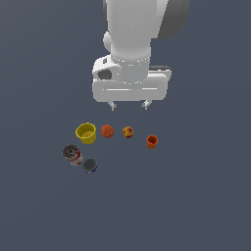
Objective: Pick up a designated object from a clutter of objects.
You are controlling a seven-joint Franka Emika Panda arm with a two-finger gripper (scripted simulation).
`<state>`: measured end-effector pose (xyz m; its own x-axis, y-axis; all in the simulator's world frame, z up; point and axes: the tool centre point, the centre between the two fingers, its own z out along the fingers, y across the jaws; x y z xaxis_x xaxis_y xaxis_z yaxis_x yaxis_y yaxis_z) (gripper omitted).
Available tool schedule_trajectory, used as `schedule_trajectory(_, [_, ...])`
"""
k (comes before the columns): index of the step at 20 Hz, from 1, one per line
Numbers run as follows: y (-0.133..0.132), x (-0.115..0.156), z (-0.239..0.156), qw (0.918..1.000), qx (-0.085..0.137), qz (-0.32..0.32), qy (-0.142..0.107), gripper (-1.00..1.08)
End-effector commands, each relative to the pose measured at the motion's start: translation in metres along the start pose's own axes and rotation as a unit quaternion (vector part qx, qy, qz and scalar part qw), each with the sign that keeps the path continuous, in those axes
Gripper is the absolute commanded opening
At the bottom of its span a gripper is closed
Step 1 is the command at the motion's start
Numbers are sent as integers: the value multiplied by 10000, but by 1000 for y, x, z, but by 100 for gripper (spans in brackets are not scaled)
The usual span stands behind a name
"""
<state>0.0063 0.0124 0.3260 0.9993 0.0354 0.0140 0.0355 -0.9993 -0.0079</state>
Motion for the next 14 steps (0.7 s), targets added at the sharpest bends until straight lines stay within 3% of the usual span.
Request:
schedule_trajectory(1, [0, 0, 0, 10000, 0, 0, 0, 28])
schedule_trajectory(14, [-4, 5, -8, 9998, 7, -171, 143, 28])
